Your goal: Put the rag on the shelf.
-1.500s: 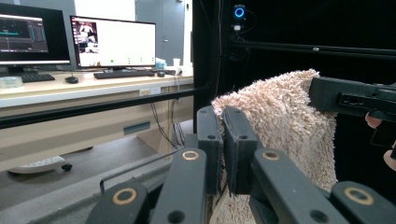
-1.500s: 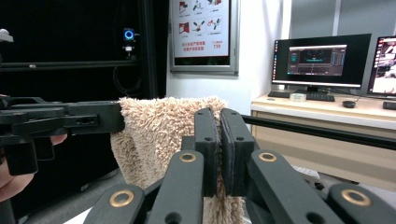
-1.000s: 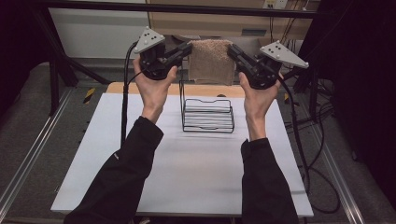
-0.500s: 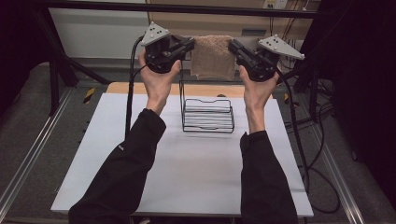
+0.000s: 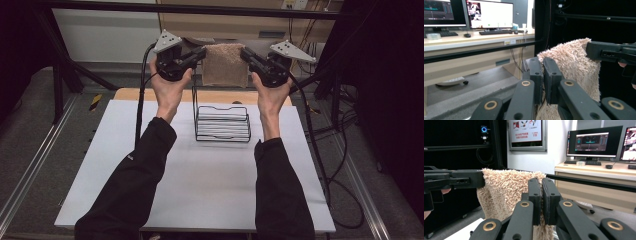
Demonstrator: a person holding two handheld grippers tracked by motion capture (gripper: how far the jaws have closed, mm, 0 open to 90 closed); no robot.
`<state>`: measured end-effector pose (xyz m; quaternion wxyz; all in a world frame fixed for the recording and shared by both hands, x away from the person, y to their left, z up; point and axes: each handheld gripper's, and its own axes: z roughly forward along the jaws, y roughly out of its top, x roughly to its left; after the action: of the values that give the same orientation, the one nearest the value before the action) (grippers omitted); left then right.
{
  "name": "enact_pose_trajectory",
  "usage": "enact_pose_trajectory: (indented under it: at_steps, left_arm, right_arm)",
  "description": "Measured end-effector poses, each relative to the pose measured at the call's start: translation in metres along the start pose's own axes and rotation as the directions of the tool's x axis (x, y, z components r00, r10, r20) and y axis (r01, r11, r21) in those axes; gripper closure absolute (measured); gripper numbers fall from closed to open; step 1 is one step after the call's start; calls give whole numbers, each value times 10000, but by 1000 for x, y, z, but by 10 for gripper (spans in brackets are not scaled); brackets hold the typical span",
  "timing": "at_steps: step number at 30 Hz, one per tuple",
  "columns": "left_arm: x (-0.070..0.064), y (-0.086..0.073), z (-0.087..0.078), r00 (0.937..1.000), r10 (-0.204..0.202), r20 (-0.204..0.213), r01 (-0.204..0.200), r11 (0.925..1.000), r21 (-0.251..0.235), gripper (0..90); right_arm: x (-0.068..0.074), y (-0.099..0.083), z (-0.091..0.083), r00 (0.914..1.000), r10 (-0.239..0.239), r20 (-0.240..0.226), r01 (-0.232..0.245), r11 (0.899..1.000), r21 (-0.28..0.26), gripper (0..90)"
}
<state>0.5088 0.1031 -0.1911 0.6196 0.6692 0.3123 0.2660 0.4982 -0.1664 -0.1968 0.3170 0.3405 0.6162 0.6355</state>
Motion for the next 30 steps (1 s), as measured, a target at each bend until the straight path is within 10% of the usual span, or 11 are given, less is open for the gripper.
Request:
enact_pose_trajectory:
  at_steps: [30]
  left_arm:
    - [-8,-34,-2,9969,427,665,-469,9969,630,855]
  right_arm:
    - [-6,-40,-15,9997,120,-210,-107,9980,628,859]
